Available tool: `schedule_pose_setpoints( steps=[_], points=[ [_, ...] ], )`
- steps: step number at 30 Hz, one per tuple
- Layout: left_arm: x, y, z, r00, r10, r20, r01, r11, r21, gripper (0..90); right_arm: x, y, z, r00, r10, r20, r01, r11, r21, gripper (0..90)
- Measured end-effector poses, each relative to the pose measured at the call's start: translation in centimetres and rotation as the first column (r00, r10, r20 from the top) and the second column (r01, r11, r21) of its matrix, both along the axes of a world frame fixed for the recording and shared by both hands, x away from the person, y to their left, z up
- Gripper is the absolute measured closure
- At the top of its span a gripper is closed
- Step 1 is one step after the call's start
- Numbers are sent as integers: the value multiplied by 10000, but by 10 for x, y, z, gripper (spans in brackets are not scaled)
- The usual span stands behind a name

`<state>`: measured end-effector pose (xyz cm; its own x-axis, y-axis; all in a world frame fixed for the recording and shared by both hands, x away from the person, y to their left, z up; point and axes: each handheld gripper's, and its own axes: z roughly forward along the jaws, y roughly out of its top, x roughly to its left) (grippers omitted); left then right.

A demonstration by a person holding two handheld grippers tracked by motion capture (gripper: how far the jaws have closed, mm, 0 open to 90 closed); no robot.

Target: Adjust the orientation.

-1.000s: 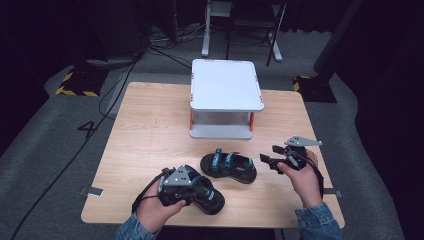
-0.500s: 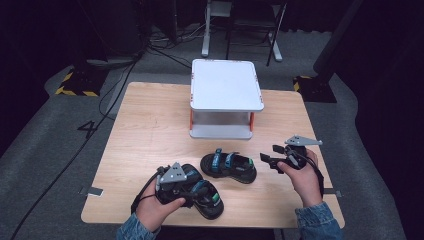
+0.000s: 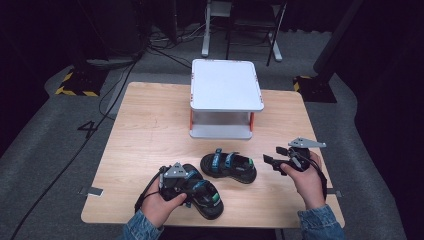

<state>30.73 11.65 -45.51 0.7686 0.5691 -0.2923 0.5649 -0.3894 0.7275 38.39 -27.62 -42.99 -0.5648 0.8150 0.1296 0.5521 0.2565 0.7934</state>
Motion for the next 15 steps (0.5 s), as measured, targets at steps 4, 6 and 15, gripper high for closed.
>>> schedule_pose_setpoints(
  steps=[4, 6, 15],
  points=[
    [3, 3, 8, 9996, -250, 146, 244, 9990, 380, 692, -4, -7, 0, 9998, -195, -9, 195, 9998, 35, 320],
    [4, 6, 12, 9990, -303, 323, 284, 9980, 558, 694, -5, -11, 1, 9994, -330, 47, 330, 9994, 96, 320],
    [23, 32, 38, 9898, 373, 1376, -352, 9992, -177, 693, -16, -22, -4, 9978, -656, -103, 656, 9978, -17, 319]
  ],
)
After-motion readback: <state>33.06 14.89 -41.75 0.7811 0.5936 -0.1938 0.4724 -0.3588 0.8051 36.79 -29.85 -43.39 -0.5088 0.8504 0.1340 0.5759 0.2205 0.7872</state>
